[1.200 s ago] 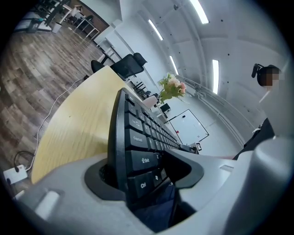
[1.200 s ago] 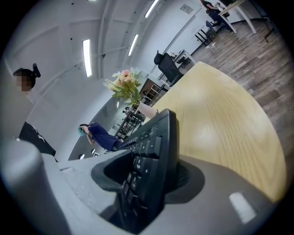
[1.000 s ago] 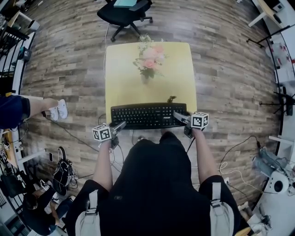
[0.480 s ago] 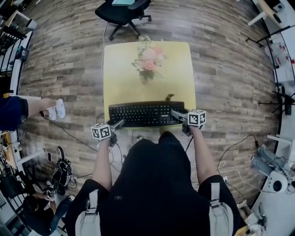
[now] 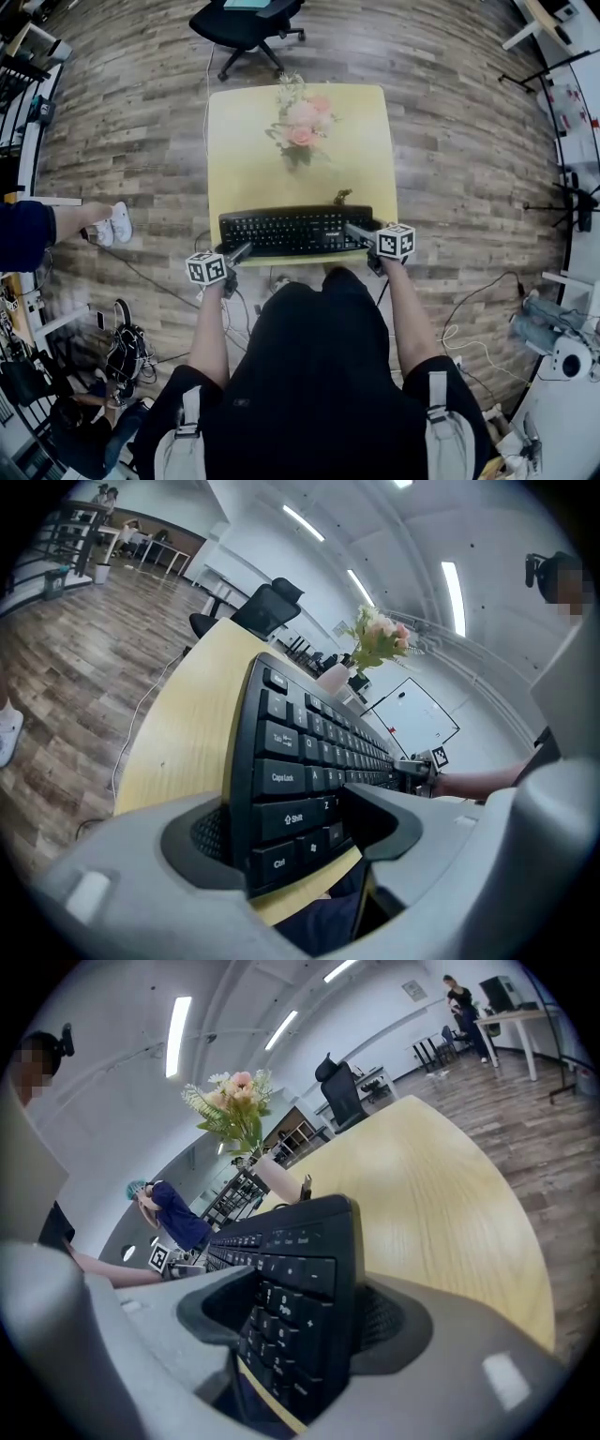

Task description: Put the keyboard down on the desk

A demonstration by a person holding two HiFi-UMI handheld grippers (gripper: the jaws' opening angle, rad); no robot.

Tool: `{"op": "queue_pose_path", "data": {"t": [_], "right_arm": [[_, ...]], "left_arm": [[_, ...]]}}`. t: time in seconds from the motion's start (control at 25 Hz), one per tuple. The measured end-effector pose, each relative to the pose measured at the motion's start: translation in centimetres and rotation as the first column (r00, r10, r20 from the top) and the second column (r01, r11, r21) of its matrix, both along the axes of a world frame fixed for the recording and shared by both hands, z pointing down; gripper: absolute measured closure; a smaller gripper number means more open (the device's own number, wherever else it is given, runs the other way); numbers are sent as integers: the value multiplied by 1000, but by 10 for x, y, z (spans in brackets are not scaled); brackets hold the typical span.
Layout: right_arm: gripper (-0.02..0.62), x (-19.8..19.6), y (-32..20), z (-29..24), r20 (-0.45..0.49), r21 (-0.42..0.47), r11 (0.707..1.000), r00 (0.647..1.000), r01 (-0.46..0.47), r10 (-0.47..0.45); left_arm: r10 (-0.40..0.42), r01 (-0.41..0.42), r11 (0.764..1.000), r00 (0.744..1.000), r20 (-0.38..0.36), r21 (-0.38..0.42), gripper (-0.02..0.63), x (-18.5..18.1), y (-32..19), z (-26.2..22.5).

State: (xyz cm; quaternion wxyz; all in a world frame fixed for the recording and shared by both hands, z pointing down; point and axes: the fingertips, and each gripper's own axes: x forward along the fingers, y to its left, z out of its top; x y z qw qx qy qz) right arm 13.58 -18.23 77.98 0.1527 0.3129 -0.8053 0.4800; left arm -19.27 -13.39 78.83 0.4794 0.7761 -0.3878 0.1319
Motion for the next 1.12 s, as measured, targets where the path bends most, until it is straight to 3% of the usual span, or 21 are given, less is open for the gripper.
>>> {"op": "queue_pose_path", "data": {"t": [0.52,0.84,1.12], "right_arm": [[255,7,-6,18,-142,20,1000,990,-3,6],[242,6,-11,17,-207,68,997,977,-34,48],[232,10,-10,19,-264,98,993,960,-66,90]], "left_arm": [[-1,-3,999,996,92,41,288,-4,-8,3],[-36,19,997,975,221,79,252,-13,-12,6],[-48,27,996,964,260,81,241,-14,-11,7]]}}
